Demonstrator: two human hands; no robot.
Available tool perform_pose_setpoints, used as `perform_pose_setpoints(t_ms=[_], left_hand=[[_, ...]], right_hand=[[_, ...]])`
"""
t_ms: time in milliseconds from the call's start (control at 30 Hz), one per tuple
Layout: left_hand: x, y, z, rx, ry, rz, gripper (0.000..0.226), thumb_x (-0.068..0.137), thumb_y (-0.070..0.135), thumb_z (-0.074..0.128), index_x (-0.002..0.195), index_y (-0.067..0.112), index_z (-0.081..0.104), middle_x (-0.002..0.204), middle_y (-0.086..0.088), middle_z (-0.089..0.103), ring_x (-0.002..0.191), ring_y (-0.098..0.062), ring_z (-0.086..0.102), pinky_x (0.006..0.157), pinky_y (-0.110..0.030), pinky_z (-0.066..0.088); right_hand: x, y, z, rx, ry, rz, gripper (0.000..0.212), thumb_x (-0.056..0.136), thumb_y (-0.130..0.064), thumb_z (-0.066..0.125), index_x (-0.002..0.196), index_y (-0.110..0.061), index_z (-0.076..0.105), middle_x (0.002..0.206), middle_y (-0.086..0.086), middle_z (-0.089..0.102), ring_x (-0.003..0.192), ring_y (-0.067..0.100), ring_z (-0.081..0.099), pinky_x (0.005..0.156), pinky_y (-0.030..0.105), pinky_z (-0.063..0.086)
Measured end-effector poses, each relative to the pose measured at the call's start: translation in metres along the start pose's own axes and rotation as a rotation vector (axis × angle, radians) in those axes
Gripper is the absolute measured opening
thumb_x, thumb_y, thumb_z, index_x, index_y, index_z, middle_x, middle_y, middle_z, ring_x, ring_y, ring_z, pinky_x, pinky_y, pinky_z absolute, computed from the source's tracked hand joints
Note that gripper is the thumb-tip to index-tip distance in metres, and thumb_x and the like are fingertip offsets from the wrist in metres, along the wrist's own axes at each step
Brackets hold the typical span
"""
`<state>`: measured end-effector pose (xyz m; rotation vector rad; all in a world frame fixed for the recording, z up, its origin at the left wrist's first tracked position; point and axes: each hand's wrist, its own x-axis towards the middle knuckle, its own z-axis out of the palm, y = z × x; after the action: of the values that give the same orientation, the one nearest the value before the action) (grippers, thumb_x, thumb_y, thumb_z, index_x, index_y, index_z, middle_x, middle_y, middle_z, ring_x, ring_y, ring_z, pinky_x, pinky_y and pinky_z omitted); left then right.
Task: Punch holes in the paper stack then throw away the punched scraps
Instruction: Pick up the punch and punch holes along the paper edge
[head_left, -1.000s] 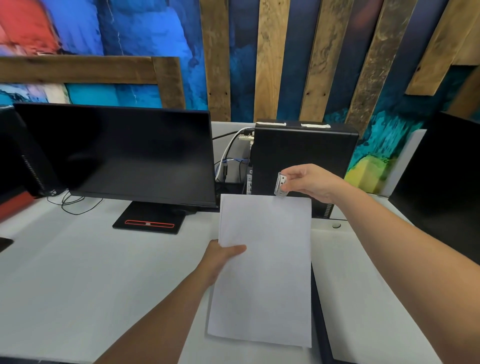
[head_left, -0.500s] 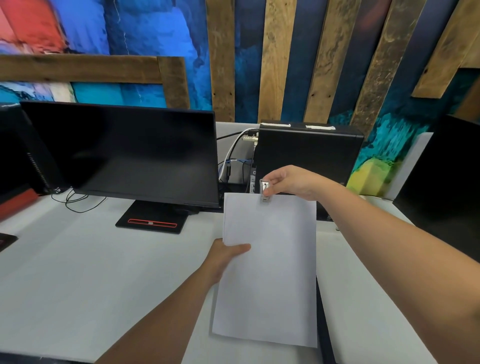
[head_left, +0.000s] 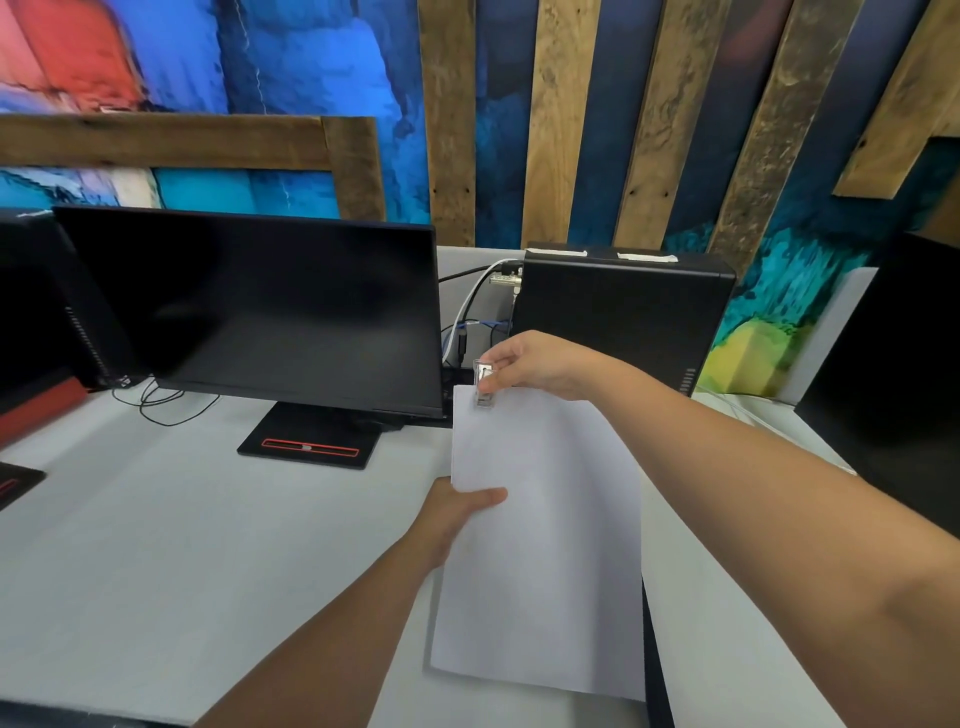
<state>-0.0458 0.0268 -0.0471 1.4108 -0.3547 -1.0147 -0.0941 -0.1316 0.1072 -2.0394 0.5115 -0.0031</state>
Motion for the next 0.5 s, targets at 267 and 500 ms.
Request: perform_pose_setpoints(t_ms=[267,500], left_hand=[[-0.0007,-0.0017,-0.0022,-0.007,0.009,0.003,0.027,0.073,0.003,0.077,0.099,0.004,0.071,0.102,-0.017,0.073,0.093,-0.034,0.07,0.085,-0.045,0.056],[-0.001,-0.0021,-0.0023,-0.007,0.014,0.009,0.03,0.073,0.003,0.077,0.102,0.003,0.07,0.103,-0.017,0.073,0.094,-0.034,0.07,0.084,-0.043,0.056]], right_hand=[[0.0075,-0.0033,0.006,-0.024,-0.003,0.01,0.031,0.078,-0.018,0.074,0.107,-0.008,0.069,0.112,0.011,0.066,0.106,0.026,0.059,0.099,0.038,0.046],[0.0086,-0.0042,0.0081,-0.032,0.023,-0.004,0.03,0.077,-0.017,0.074,0.106,-0.007,0.069,0.109,0.01,0.065,0.104,0.026,0.058,0.095,0.038,0.047]])
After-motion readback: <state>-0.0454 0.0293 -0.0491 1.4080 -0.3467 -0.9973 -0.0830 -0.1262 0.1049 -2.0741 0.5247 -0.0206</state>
